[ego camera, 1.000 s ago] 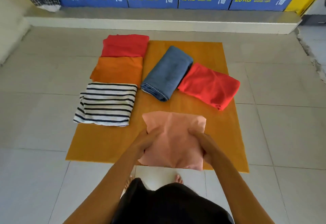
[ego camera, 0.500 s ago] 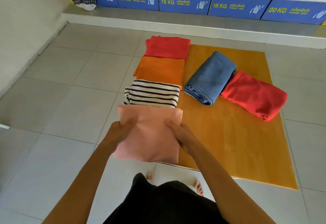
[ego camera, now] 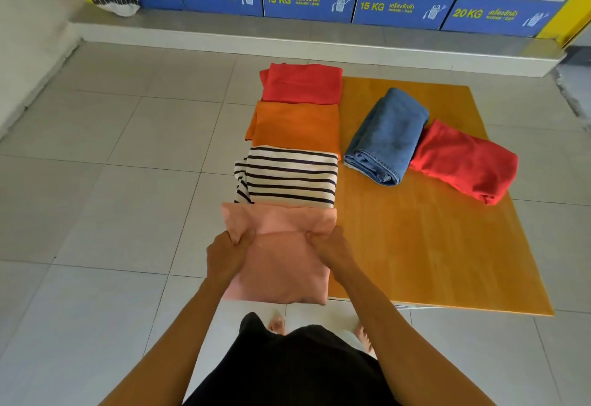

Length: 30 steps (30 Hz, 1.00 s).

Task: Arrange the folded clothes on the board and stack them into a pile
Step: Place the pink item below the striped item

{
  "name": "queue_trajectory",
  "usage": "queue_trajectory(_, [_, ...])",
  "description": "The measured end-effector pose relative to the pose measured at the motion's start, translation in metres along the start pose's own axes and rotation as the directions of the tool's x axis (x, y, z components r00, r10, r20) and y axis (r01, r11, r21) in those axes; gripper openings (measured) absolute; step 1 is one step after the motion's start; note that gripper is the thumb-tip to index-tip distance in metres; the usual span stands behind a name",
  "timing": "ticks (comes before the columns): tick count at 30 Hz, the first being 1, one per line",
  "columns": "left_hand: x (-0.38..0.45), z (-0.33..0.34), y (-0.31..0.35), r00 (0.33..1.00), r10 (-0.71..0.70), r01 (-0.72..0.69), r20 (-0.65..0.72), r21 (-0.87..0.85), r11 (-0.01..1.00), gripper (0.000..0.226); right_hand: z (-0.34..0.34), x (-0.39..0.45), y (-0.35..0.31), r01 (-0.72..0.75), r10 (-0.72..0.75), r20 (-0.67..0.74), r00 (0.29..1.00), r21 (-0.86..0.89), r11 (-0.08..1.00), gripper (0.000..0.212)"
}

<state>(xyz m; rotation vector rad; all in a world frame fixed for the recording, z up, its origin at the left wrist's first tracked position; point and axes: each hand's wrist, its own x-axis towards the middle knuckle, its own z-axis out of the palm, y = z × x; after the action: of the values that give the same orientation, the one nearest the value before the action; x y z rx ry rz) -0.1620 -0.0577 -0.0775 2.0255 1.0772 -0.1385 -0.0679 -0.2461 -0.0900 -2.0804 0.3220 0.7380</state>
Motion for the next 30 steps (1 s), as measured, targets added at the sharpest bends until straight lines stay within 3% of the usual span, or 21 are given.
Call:
queue_trajectory(6, [0.007,0.006,-0.01,0.998,0.038,-0.034,-0.053,0.065,0.997,0.05,0.0,-0.004,0.0,-0.009,-0.024,-0.133,0.991,-0.239,0.971,0.061])
queue_trajectory(10, [0.005,0.009,-0.006,0.994,0.059,-0.051,-0.088,0.098,0.994,0.049,-0.001,-0.009,0.001,-0.048,-0.004,-0.178,0.984,-0.285,0.957,0.06])
queue_trajectory(15, [0.009,0.005,-0.012,0.995,0.042,-0.038,-0.088,0.054,0.998,0.068,-0.003,-0.012,0.002,-0.029,-0.021,-0.167,0.986,-0.291,0.956,0.063])
queue_trajectory(21, [0.014,-0.002,-0.011,0.996,0.067,-0.06,-0.059,0.115,0.992,0.07,-0.01,-0.011,0.006,0.01,-0.047,-0.127,0.991,-0.278,0.961,0.051])
queue_trajectory(25, [0.01,-0.007,0.013,0.987,0.056,-0.033,-0.15,0.155,0.987,0.071,-0.024,-0.011,0.001,0.033,-0.071,-0.182,0.981,-0.204,0.978,0.033])
queue_trajectory(30, [0.008,0.004,0.057,0.93,0.231,-0.204,-0.287,0.12,0.972,0.075,-0.056,-0.011,-0.015,0.064,-0.075,-0.281,0.957,-0.049,0.997,0.016])
